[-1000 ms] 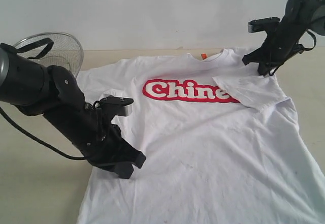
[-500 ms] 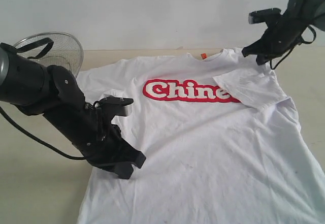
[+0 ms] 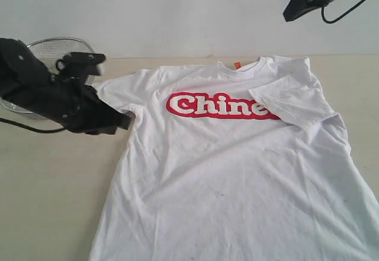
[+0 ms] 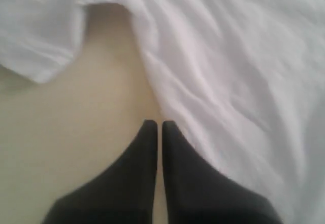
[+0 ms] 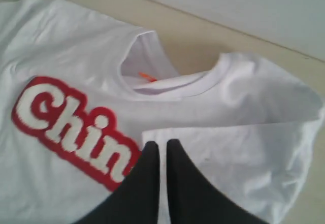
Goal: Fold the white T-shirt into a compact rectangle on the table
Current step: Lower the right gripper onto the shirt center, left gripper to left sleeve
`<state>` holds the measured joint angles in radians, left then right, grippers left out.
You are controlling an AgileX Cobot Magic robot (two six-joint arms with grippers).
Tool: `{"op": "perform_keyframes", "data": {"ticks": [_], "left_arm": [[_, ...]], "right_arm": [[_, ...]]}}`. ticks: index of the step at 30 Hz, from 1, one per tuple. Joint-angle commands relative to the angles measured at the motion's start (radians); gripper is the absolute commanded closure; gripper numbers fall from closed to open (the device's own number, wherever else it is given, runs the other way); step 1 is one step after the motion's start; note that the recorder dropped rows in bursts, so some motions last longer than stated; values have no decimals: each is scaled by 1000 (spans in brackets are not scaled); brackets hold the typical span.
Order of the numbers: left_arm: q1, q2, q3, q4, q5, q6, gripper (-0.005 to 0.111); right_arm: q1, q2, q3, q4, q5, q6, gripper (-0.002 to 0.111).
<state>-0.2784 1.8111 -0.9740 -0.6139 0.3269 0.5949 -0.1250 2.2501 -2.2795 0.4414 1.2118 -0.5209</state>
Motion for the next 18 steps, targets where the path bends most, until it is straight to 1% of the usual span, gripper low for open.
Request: {"op": "perform_keyframes", "data": {"ticks": [1, 4, 8, 10, 13, 15, 18], "left_arm": [[95, -10, -11, -84, -13, 86, 102], [116, 1, -20, -234, 19, 210, 102], [117, 18, -28, -510, 96, 451, 102], [117, 33, -28, -593, 103, 475, 102], [117, 60, -28, -643, 108, 475, 102], [117, 70, -28, -680, 69, 475, 102], [117, 73, -26, -759, 4, 475, 102]], "right_arm": [[106, -54, 122, -5, 9, -45, 109], [193, -55, 226, -73, 9, -43, 109], [300, -55, 355, -97, -11, -25, 109], [337, -55, 409, -103, -47, -3, 109], [408, -55, 500, -193, -106, 43, 109], [448, -55, 561, -236, -142, 67, 109], [482, -57, 657, -240, -227, 97, 109]]}}
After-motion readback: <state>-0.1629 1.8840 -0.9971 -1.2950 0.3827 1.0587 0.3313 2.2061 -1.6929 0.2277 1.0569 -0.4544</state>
